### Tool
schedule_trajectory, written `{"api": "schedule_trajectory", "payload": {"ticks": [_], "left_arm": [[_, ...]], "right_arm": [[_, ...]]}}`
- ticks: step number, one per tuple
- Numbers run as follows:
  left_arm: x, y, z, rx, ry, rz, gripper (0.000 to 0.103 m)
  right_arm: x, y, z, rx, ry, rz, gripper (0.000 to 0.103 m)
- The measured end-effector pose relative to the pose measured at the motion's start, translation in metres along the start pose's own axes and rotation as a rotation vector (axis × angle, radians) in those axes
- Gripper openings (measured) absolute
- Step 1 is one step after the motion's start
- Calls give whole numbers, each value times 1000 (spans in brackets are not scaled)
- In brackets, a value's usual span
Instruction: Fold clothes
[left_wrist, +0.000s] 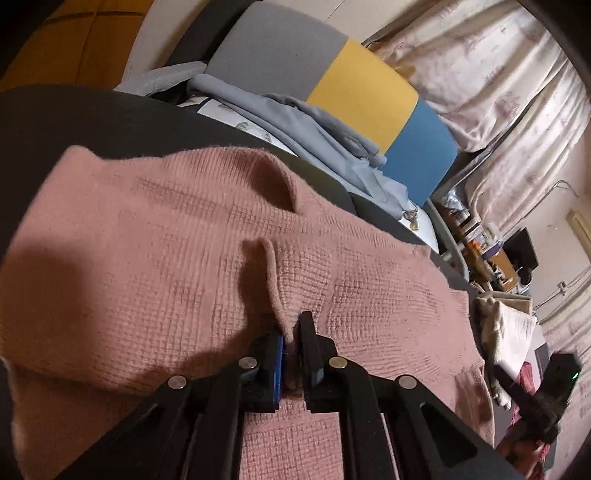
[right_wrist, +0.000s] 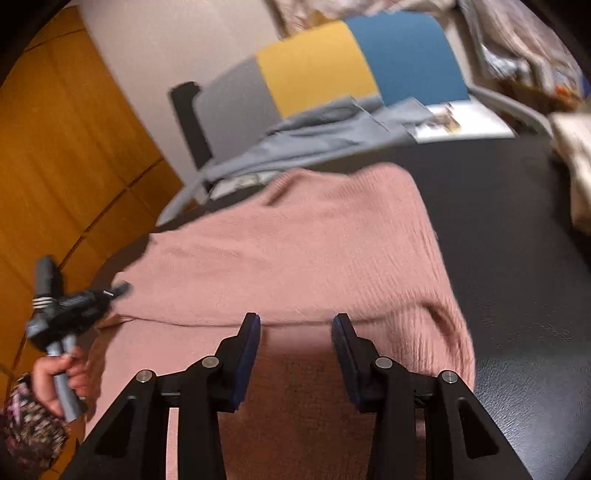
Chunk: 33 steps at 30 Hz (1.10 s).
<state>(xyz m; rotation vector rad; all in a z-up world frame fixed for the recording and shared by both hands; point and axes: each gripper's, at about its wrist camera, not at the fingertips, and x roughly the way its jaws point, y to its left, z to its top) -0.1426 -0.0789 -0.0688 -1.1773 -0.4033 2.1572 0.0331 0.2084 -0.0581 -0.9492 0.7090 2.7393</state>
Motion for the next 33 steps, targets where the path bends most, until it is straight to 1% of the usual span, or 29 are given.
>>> {"api": "schedule_trajectory", "payload": {"ticks": [1,3,5,7,9,11,13,15,18,19,21,22,23,26,28,29,31,32,33], "left_arm": [[-1,2,-1,-12,-4,-12,10],[0,6,-1,-44,-4,-31,10],[1,8,-2,-49,-13,-38,11],[2,9,-3,-47,-22,-32,12],[4,8,-3,-42,-26,-20,11],[6,7,-4,-36,-29,-10,11],[7,6,-4,-30,-32,0,10],[7,5,-4,-24,-34,7,10],[5,7,-4,-38,-30,-7,10],[5,8,-4,-44,-28,-12,10],[-5,-2,-1,-20,-84,-9,10],[-10,-7,0,-7,-112,-7,10],[-14,-13,2,5,-140,-6,12],[-29,-28,6,42,-223,-1,16],[-7,-38,10,131,-156,94,16],[4,-43,11,176,-122,142,16],[27,-34,11,176,-32,220,16],[25,-30,14,145,-57,194,18],[25,-22,18,109,-64,209,18]], "right_arm": [[-6,4,4,-24,-21,7,42],[-12,11,18,-52,-72,22,42],[1,18,39,-99,-59,-23,42],[22,23,50,-129,-9,-22,42],[55,27,58,-179,55,-48,42],[76,32,61,-228,84,-55,42],[94,30,62,-274,117,-101,42],[94,15,66,-208,104,-155,41],[94,-9,72,-108,85,-236,41],[89,-14,72,-70,77,-216,41],[75,-11,72,-28,54,-150,43],[70,-1,69,-66,47,-139,45],[65,9,67,-103,41,-129,46],[66,34,64,-211,46,-116,46],[79,51,63,-250,52,-82,47],[86,56,62,-261,68,-72,51],[106,67,59,-293,119,-83,57],[116,72,55,-322,141,-117,60],[124,73,52,-346,149,-165,65]]}}
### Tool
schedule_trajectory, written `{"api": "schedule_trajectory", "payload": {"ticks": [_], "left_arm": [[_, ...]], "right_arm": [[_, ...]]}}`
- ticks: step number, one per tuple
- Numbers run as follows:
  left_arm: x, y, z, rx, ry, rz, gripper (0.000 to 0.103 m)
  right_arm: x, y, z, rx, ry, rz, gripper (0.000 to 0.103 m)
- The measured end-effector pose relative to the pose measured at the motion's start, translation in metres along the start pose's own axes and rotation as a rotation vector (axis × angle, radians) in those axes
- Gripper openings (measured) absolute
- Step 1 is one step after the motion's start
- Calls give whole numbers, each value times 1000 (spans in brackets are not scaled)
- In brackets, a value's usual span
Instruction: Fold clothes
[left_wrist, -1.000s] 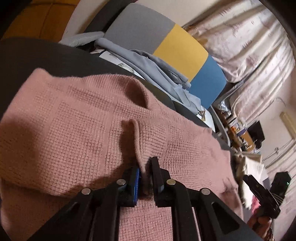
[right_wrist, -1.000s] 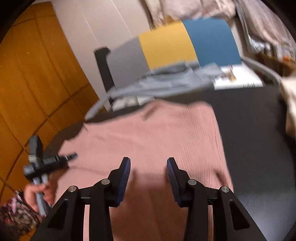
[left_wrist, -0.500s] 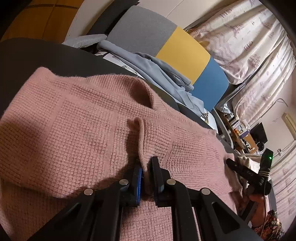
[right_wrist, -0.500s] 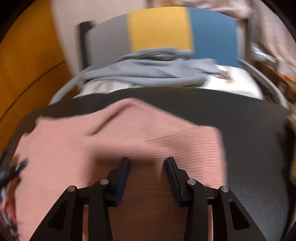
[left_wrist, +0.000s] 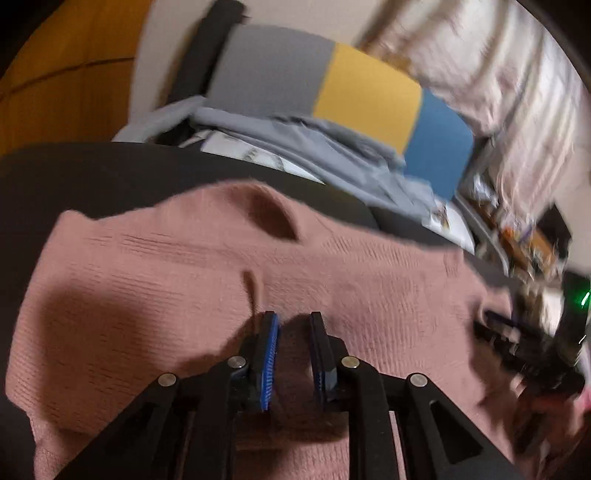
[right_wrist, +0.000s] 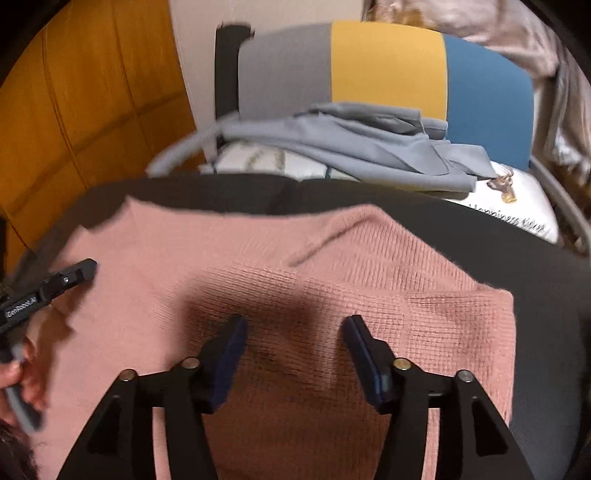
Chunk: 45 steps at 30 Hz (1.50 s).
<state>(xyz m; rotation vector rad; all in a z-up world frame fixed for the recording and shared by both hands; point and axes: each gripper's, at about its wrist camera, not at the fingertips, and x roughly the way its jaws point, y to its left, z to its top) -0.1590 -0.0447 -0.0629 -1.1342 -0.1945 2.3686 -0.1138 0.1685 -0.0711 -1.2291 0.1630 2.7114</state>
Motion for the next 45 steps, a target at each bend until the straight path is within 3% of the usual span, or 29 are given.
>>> {"api": "schedule_trajectory", "payload": {"ticks": [2,5,8,10,13,15,21,31,39,43,45], "left_arm": [[0,10,1,-44,11,-46,18],[-9,24,2,-103,21,-117,17],[-45,43,-18,-143,-8,-111,17],[-65,53,-37,-144,-13,-102,18],[-90,59,-68,-82,-11,-48,18],[-96,59,-85,-7,11,47,18],[-86,68,-78,-13,17,46,18],[-39,85,-33,-52,30,-35,18],[-5,74,8,-17,65,-23,18],[-37,48,-10,52,54,-59,18],[-52,29,-28,120,64,44,18]], "right_arm": [[4,-12,-2,55,-2,3,80],[5,-27,-5,123,-7,16,78],[-21,-32,-15,162,-26,60,72],[-45,-33,-28,196,-47,109,68],[-79,-28,-64,175,-26,108,57],[-89,-27,-80,181,-12,117,57],[-91,-20,-116,117,14,29,55],[-60,-41,-90,116,12,-11,56],[-25,-57,-48,106,23,-51,59],[-37,-43,-51,95,38,-41,57],[-49,-29,-60,86,37,-17,57]]}}
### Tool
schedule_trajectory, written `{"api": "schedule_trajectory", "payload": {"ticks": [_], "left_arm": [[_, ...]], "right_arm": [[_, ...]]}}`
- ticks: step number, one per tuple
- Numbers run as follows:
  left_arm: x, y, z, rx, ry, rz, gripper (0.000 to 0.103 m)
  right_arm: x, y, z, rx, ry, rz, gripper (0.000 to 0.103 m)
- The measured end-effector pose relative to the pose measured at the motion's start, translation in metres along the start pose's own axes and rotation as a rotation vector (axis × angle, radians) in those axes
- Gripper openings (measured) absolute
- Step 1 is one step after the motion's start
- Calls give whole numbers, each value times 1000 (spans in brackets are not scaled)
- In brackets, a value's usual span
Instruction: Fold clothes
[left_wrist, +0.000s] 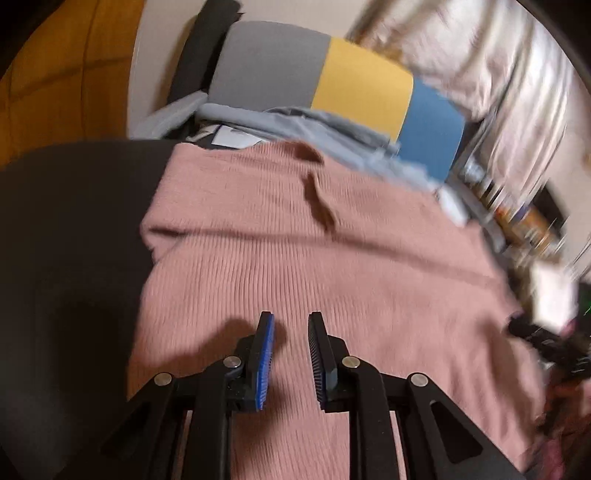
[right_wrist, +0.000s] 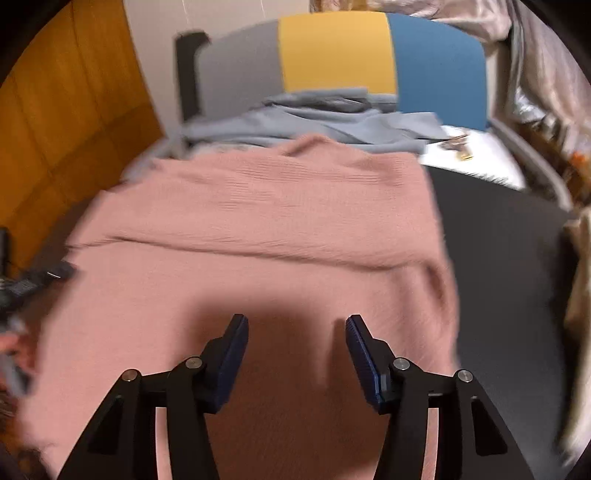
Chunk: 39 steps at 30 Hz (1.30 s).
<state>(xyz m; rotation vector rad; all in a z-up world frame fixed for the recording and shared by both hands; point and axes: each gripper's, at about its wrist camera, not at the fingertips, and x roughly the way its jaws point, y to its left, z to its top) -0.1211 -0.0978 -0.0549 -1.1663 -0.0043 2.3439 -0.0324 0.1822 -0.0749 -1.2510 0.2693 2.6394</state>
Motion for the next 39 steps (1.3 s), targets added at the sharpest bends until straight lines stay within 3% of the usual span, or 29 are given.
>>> {"api": "schedule_trajectory", "payload": {"ticks": [3,6,9,16,20,29,34,39], "left_arm": [[-14,-21,-22,36,6,141,19],[-15,-24,-40,7,13,166,20],[-19,-24,-53,-1,-22,178,21],[-33,-18,-66,22,-4,213,22],[-47,-5,-77,-2,-5,235,22],[-77,14,-104,-7,-10,307,22],[-88,19,-114,-10,-10,310,22],[-107,31,-129,-38,-25,262,22]], "right_arm": [[-17,19,-17,-15,0,36,56],[-34,39,-33,-31,0,72,56],[-41,47,-48,-38,-5,58,56],[-55,41,-70,-74,-6,-60,57],[-66,18,-86,16,-22,-58,59],[-75,17,-95,33,-5,-63,61],[-92,9,-105,86,-15,-28,62],[-112,-1,-115,153,-28,14,64]]}}
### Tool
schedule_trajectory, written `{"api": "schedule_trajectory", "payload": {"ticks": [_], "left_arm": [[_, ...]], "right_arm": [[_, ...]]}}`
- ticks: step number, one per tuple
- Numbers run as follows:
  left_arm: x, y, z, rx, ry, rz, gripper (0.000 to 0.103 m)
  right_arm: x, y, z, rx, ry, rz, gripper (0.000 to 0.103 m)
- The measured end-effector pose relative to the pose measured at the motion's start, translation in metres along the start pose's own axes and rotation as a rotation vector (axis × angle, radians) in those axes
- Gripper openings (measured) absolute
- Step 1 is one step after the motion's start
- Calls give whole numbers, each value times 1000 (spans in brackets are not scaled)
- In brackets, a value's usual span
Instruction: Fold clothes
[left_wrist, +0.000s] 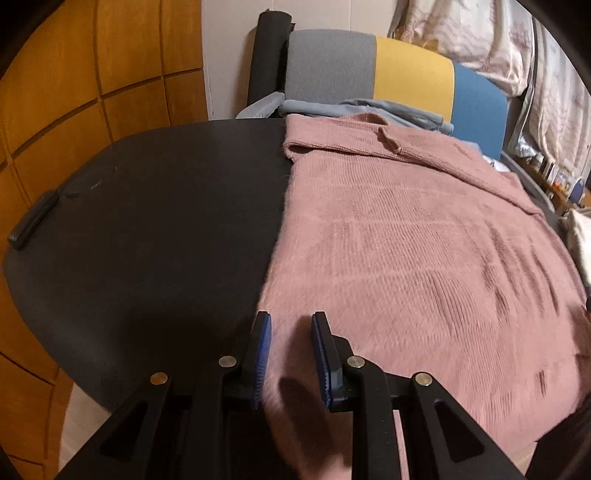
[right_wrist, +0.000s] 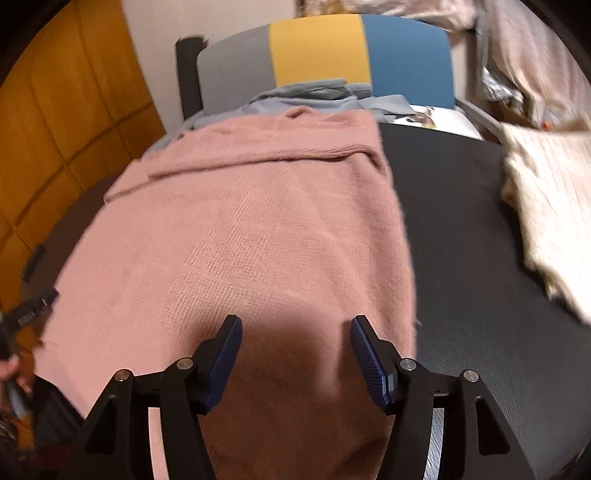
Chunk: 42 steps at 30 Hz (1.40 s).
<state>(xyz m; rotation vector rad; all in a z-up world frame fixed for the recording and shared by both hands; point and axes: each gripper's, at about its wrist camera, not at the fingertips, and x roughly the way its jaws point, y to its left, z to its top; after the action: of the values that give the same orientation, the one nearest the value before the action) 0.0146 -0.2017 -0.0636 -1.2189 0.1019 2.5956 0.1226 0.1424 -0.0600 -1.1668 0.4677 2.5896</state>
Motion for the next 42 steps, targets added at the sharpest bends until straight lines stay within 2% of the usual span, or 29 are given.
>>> {"api": "schedule_trajectory", "payload": {"ticks": [2,7,8,13,16,19,21,24,26,31,33,34,35,36,37,38,42], "left_arm": [[-5,15,-8,-30,7,1,32],[-17,52,-24,-141,1,-188,31],[-18,55,-25,-149,7,-222,31],[-18,58,-29,-195,58,-372,32],[-17,57,-30,-223,91,-460,32],[-13,47,-26,-230,126,-522,33],[-9,41,-24,-243,149,-554,33],[-6,31,-21,-215,155,-539,33],[-4,28,-18,-208,164,-522,34],[2,33,-18,-272,182,-549,32],[6,29,-16,-244,181,-510,19],[6,26,-15,-222,177,-485,14],[5,21,-14,-186,167,-458,11],[4,19,-12,-159,161,-443,10],[2,17,-12,-133,155,-438,9],[0,15,-13,-120,155,-455,9],[-14,25,-19,-155,132,-580,8]], "right_arm": [[-15,-17,-6,61,-18,20,69],[-33,-67,-31,251,-3,65,72],[-34,-79,-39,302,8,103,72],[-39,-95,-53,382,-27,243,73],[-35,-99,-55,420,-3,355,73],[-31,-95,-54,412,6,378,73],[-27,-92,-52,412,7,394,73],[-21,-81,-48,401,23,435,73],[-18,-71,-48,367,32,421,73],[-15,-54,-50,318,60,417,72],[-13,-48,-51,305,61,392,68],[-11,-45,-50,297,61,371,57],[-10,-45,-49,279,74,323,38],[-9,-46,-49,275,87,306,27],[-7,-47,-49,271,100,289,6],[-6,-48,-49,267,113,272,5],[-3,-52,-54,352,118,389,5]]}}
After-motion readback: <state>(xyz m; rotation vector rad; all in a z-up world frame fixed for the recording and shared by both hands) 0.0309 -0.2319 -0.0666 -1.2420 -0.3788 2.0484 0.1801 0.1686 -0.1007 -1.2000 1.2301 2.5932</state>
